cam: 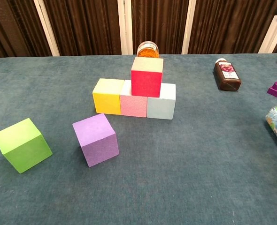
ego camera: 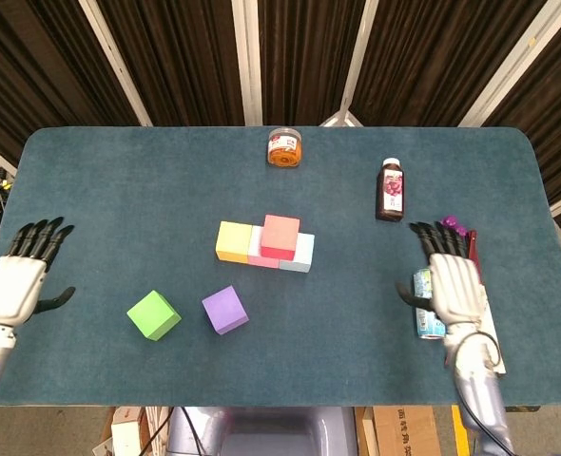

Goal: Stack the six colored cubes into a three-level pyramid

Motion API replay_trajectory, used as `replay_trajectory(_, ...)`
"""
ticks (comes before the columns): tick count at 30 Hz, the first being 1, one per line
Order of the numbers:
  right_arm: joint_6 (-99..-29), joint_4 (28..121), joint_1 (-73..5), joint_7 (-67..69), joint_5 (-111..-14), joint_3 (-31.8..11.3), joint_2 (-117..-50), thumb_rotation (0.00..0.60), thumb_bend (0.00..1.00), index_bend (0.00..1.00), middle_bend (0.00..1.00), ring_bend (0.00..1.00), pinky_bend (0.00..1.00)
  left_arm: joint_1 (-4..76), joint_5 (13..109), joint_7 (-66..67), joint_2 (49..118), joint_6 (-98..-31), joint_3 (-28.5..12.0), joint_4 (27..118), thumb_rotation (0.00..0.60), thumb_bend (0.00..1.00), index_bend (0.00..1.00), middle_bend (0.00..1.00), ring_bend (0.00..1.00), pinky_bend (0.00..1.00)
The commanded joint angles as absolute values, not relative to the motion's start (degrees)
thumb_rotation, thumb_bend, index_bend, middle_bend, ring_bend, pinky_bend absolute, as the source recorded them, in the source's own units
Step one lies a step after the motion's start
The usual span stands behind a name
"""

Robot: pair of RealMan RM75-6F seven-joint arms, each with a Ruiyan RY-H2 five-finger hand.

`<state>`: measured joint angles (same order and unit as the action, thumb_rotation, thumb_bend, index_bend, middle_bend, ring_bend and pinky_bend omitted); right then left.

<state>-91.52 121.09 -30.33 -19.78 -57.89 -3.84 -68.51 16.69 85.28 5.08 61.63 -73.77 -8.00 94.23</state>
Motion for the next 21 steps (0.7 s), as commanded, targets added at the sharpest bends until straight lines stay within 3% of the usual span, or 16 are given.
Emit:
replay_trajectory(1, -98.71, 107.79, -20.08, -10.27, -71.98, 4.22, -70.14, 0.600, 0.28, 0.13, 0.14, 0.00, 0.00, 21.42, 87.15, 6.78, 56.81, -68.15, -8.64, 96.62, 0.600, 0.25, 0.07, 0.03, 0.00, 0.00)
replay_trajectory(7, -103.57, 96.69, -15.31, -7.77, -77.70, 4.08, -75.05, 0.600, 0.28, 0.13, 0.14, 0.00, 0.00, 27.12, 84.03, 9.31, 52.06, -57.13, -8.94, 104.25, 0.600, 0.24, 0.06, 0.03, 0.00, 0.00)
replay_trajectory(11, -102.08, 94.80, -13.72, -5.61, -76.90, 3.42, -76.24, 0.600, 0.28, 0.13, 0.14, 0.00, 0.00, 30.27, 83.93, 10.74, 50.42, -51.51, -8.33, 106.94, 0.600, 0.23, 0.06, 0.03, 0.00, 0.00)
replay_trajectory(21, -102.08, 92.50, -11.01, -4.08, -77.27, 0.18, -77.06, 0.600, 0.28, 0.13, 0.14, 0.00, 0.00, 33.74, 85.17, 15.22, 52.44, -46.11, -5.63, 106.13, 0.600, 0.22, 0.05, 0.04, 0.00, 0.00)
